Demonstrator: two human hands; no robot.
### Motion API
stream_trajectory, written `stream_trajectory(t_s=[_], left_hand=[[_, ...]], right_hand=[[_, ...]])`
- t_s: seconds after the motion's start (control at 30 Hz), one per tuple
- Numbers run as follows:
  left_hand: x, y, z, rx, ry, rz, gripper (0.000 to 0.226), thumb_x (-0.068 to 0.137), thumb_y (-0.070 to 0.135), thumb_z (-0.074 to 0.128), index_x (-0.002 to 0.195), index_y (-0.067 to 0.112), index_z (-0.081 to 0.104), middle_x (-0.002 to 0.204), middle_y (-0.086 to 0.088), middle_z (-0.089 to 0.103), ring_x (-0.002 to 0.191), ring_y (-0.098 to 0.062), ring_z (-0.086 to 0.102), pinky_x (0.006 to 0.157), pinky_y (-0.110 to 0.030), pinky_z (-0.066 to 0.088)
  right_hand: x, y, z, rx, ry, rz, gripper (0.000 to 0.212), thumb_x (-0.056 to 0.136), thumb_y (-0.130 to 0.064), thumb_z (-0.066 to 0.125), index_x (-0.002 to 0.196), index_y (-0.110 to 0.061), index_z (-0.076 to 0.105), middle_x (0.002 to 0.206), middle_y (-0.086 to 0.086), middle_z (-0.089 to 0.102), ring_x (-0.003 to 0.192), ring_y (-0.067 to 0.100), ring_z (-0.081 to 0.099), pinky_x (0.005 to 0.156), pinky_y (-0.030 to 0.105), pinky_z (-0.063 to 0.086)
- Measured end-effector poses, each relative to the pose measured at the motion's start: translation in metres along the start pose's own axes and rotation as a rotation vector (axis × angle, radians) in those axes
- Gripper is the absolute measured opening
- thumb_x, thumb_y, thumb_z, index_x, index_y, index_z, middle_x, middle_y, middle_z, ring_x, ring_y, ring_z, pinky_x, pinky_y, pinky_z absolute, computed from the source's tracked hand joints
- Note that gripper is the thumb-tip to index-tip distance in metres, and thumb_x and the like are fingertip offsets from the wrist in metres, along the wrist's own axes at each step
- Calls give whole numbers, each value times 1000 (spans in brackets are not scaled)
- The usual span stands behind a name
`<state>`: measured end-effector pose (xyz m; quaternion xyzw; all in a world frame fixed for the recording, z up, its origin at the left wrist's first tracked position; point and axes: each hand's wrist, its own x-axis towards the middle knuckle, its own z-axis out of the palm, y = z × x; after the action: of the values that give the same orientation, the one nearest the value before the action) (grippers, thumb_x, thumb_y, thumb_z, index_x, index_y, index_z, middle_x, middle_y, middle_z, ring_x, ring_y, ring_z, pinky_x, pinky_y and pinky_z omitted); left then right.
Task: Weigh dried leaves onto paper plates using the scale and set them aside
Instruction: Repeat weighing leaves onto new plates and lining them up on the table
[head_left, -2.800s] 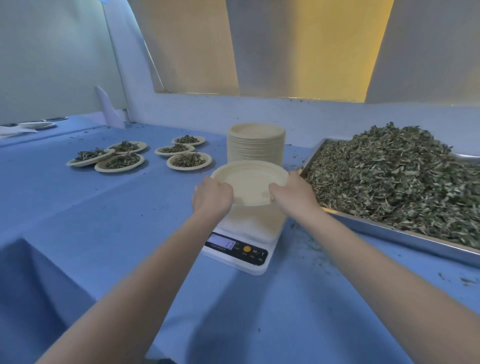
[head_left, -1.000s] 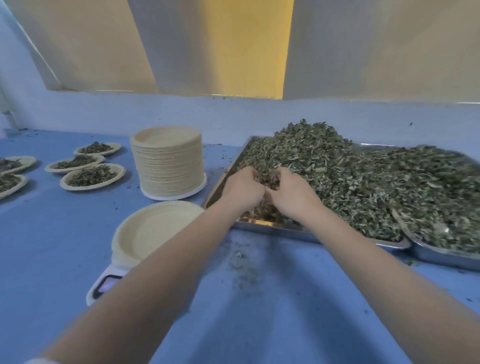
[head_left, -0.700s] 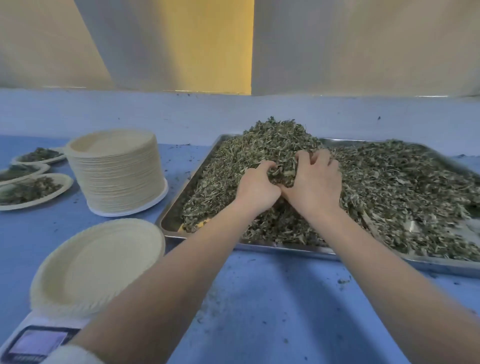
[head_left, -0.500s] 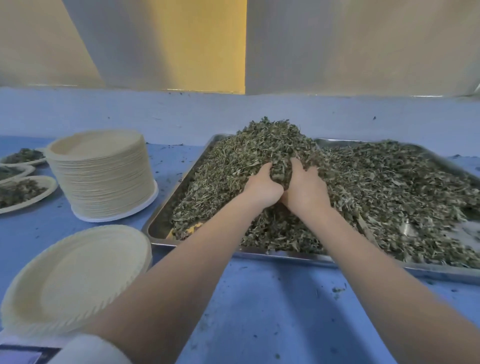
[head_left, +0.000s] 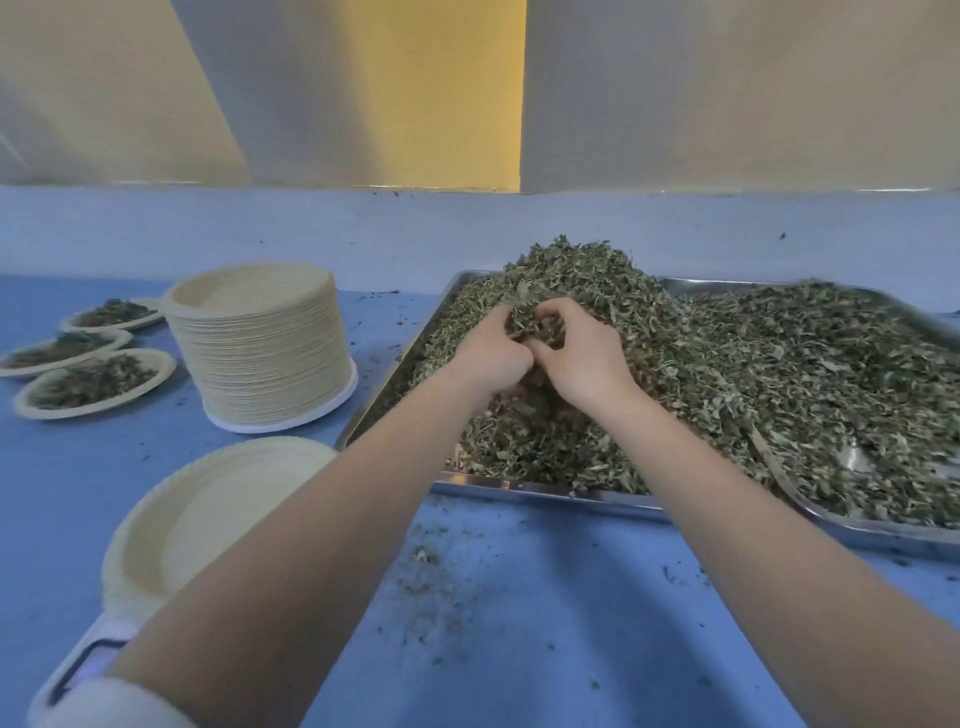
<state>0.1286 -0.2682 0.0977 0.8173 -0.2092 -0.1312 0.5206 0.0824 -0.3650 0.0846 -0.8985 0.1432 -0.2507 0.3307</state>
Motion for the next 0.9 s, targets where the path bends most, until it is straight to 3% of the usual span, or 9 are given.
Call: stream_trajectory(t_s=[0.1,0.2,0.3,0.4,0.47,0.6,0.7,0.8,0.9], left_hand=[[-6,-4,-20,-63,23,-5,69,87,-9,44,147,21,29,124,-10,54,93,-33,63,86,-52,53],[-18,-8,-47,-105,64,-10,64,86,-12,43,142,18,37,109,-14,59,98,-34,63,84,-44,55],[-37,-11,-81,-135,104,-17,52,88,-13,41,133,14,44,111,-13,57,97,-31,64,68,-27,58],[-59,-19,-117,-144,142,-17,45,90,-15,37,123,11,51,119,-15,56,98,-29,62,64,-25,58],[-77,-25,-140,-97,163,-30,42,90,-14,40,122,9,53,122,-17,58,102,-32,62,75,-33,58],[-113,-41,-175,10,199,-77,43,91,-13,39,128,4,51,123,-19,57,107,-29,62,70,-25,59],[-132,-53,-190,71,93,-235,39,91,-14,37,114,10,57,121,-16,56,99,-30,65,79,-34,58],[-142,-60,-195,264,38,-360,33,92,-9,43,119,7,55,101,-8,49,86,-29,67,66,-34,59],[-147,-64,-197,388,47,-382,27,91,-5,46,112,8,56,84,-6,48,90,-32,69,77,-43,58]], right_hand=[[-1,-17,5,12,-7,-49,32,91,-21,62,122,-26,54,112,1,63,77,11,50,72,22,34],[-5,-38,15,52,-14,-104,32,89,-20,63,120,-26,56,115,2,62,97,18,56,67,17,30],[-10,-63,33,102,-54,-166,33,89,-21,65,120,-25,57,116,2,63,101,20,59,60,13,30],[-18,-94,52,155,-121,-229,34,89,-24,65,122,-23,57,118,4,62,94,19,59,56,7,33],[-23,-112,63,158,-166,-277,35,88,-27,66,121,-24,58,124,2,60,93,11,51,63,9,29],[-41,-140,83,157,-277,-289,37,83,-32,71,119,-28,60,125,2,58,112,17,53,78,23,38],[-57,-149,94,217,-431,-209,33,80,-35,74,110,-27,63,113,1,59,87,18,64,70,36,58],[-67,-149,100,23,-457,-248,27,78,-55,67,93,-32,66,85,-9,63,59,19,68,62,38,59],[-71,-148,101,-99,-407,-279,31,79,-66,57,85,-37,67,74,-11,66,56,15,68,65,36,59]])
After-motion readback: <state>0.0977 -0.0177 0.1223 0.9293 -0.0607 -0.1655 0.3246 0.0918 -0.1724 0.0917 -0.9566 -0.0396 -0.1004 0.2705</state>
